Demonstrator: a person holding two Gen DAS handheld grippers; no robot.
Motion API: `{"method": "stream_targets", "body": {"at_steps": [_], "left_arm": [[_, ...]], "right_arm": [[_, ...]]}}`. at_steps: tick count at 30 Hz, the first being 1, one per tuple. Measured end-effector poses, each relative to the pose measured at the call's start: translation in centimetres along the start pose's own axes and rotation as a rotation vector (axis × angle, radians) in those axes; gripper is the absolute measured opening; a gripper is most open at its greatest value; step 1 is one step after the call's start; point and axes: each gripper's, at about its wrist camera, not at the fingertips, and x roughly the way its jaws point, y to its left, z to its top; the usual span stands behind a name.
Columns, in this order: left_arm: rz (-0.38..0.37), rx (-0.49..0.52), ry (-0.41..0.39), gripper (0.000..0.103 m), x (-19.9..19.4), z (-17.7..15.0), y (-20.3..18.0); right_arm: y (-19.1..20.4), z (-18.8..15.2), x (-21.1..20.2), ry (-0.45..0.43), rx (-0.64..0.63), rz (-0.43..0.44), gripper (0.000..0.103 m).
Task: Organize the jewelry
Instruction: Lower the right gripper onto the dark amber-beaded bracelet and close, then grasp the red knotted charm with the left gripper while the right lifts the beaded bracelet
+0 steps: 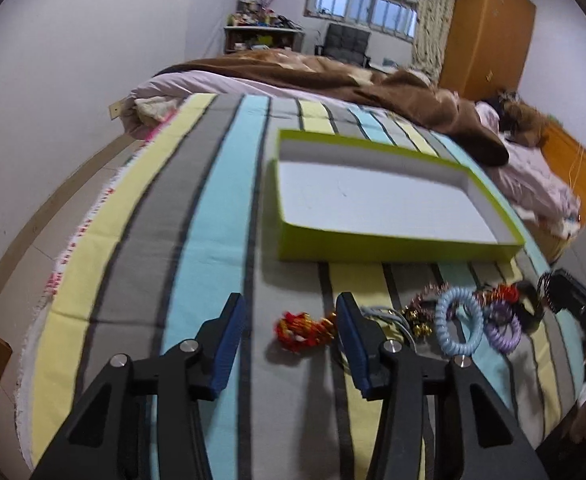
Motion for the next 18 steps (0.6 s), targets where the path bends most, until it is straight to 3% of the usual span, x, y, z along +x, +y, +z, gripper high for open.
{"method": "stream_targets", "body": {"at_steps": [3,7,11,18], "left_arm": [[0.032,0.034,0.034,0.049,0.5,-0.3,0.1],[-0.009,0.091,0.046,0.049,0.8,-0.8,-1.0],[0.033,0.135,0.064,0.049,1.9,-0.6,-1.9],[0.076,0.132,0.065,0.050,2.8,0.3,-2.0]], "right_arm": [[-0.1,0.1,0.2,-0.001,0.008,0.007,0.022],[0.0,0.2,0.4,0.001,0.008,0.012,0.022],[0.0,0.1,0.5,0.006,0.007,0.015,0.022],[-0.1,0.3,0.7,0.008,0.009,0.013,0.022]]}}
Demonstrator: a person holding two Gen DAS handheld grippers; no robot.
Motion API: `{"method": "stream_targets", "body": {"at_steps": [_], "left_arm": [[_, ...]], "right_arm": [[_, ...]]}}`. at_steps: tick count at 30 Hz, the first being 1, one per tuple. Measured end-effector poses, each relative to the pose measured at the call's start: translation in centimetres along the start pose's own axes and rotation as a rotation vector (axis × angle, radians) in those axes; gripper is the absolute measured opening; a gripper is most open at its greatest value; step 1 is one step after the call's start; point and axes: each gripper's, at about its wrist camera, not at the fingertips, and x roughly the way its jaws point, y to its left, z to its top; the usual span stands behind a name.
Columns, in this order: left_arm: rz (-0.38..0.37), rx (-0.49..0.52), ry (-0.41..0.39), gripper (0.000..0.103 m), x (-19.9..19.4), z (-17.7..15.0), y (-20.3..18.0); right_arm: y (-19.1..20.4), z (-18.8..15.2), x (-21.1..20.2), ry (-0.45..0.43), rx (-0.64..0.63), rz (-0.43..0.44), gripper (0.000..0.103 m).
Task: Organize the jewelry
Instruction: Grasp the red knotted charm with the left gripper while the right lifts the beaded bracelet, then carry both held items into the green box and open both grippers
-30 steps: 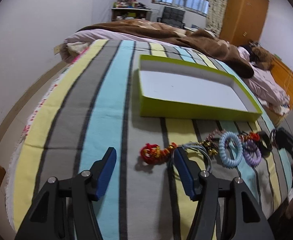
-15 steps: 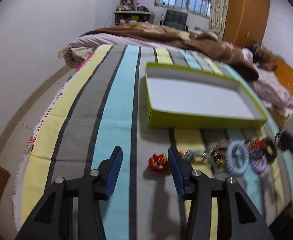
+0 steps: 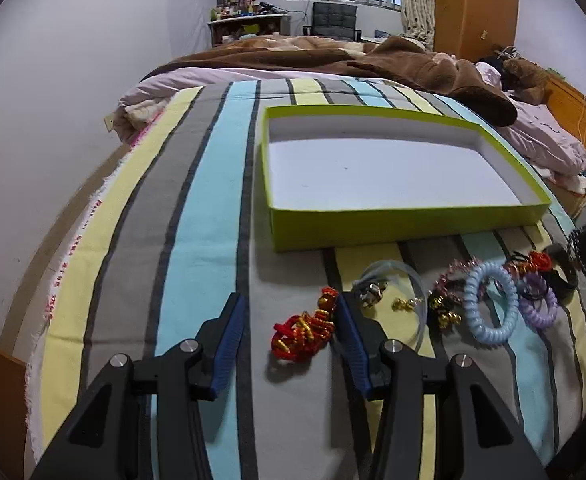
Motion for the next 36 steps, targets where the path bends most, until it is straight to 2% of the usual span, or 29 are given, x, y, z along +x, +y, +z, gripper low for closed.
{"method": "stream_targets", "body": {"at_steps": [4,7,8,11,22,27,36], "left_arm": [[-0.015,-0.020,-0.002,0.048,-0.2,-0.3,0.4],[-0.034,-0.035,-0.004,0.035,-0.4,-0.5,0.9],[-0.036,-0.039,-0.004,0.027,-0.4,-0.5,1.0],[-0.041,-0.056,-0.004,0.020,-0.5,-0.5,1.2],[-0.052,-0.074,-0.036,0.020,-1.6,0.0,1.0],[-0.055,-0.075,-0.077,0.020,-2.7,0.9,0.9],[-0.104,-0.067,-0.125,0.020,-3.1,4.6,0.4]], "right_arm": [[0.0,0.0,0.0,-0.001,0.001,0.002,0.022],[-0.1,0.1,0.1,-0.001,0.003,0.003,0.022],[-0.1,0.1,0.1,0.000,0.005,0.004,0.022],[-0.1,0.3,0.2,0.003,0.006,0.007,0.022],[-0.3,0.7,0.2,-0.003,0.010,0.009,0.022],[-0.8,1.5,0.0,-0.015,0.020,0.008,0.022],[-2.6,5.2,0.7,-0.036,0.017,0.002,0.022]]}}
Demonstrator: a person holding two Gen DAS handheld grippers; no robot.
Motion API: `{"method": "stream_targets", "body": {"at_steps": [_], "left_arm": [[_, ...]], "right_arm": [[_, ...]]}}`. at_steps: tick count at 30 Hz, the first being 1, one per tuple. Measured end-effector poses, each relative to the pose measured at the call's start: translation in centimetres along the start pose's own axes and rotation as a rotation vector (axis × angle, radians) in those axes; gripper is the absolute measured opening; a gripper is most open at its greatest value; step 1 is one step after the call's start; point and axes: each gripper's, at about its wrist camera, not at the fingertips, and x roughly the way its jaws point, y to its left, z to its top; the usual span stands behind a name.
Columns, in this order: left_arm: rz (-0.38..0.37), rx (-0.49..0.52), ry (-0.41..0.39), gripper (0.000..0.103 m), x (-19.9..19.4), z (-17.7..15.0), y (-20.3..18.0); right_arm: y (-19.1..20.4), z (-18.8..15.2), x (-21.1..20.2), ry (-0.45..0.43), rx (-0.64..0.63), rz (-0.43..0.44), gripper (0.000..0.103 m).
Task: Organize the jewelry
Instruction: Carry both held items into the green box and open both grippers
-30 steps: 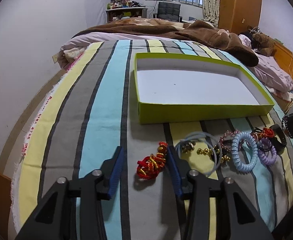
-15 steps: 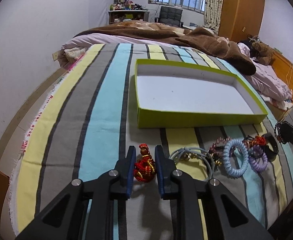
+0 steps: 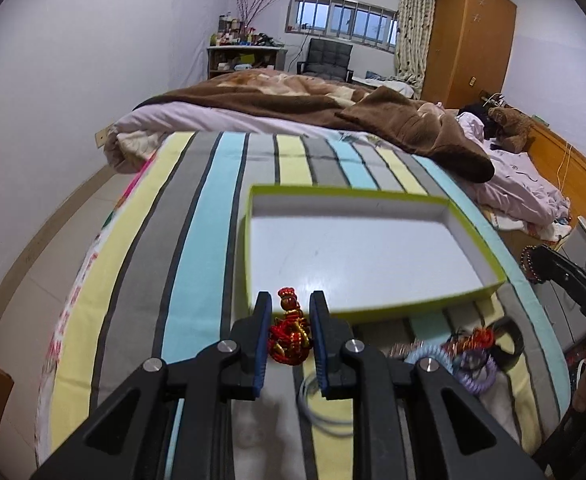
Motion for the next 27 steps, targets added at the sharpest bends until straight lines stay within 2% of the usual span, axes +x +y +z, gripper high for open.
{"method": "stream_targets", "body": {"at_steps": [9,16,22,27], "left_arm": [[-0.034,-0.001,0.007,0.020,3.4,3.9,-0.3],[-0.044,-0.011,0.043,0.020,7.7,6.0,-0.4],[-0.051,-0.011,0.094,0.020,10.7,6.5,-0.4],[-0.047,0.000,0.123,0.020,12.2,6.4,-0.5]], "right_arm": [[-2.4,3.5,3.7,0.030,-0.003,-0.023,0.022],[-4.3,4.7,9.0,0.128,-0.015,-0.048,0.022],[-5.6,4.8,12.3,0.200,-0.013,-0.048,0.022],[-5.6,4.8,13.7,0.225,-0.026,-0.049,0.022]]}}
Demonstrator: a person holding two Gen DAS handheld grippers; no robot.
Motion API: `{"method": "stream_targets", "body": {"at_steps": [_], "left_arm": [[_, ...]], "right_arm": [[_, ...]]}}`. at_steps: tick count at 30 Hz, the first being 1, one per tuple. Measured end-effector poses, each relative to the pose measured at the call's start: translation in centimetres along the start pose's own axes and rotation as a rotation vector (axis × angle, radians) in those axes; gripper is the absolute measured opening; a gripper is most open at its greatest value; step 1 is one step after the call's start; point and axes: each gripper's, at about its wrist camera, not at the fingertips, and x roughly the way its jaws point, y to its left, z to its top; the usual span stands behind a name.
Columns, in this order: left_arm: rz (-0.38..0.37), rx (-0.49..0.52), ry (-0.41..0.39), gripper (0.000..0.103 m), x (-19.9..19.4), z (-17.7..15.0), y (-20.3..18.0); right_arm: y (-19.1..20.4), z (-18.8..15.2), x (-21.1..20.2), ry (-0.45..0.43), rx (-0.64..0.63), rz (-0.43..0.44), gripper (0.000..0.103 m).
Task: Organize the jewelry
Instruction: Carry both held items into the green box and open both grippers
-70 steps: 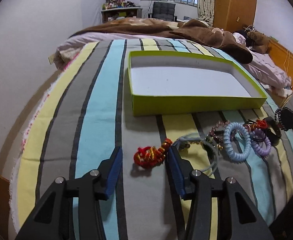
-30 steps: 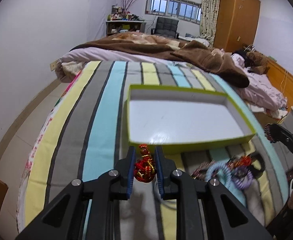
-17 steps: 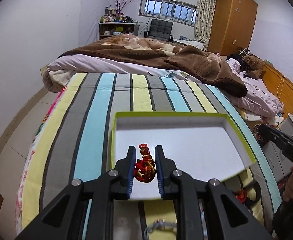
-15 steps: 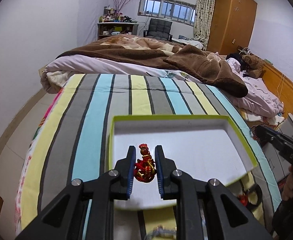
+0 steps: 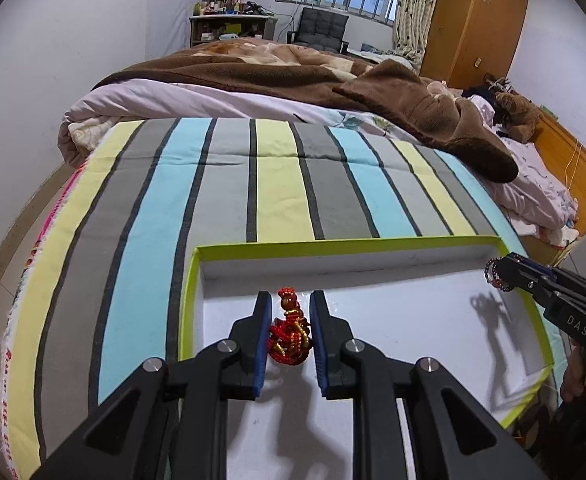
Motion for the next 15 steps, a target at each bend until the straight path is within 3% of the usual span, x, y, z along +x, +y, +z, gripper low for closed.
{"method": "stream_targets", "body": {"at_steps": [15], "left_arm": [[0.016,-0.006,0.027,0.021,0.9,0.0,0.2]], "right_arm": [[0.5,0.2,2.3,0.078,-0.034,-0.015,0.022]]}}
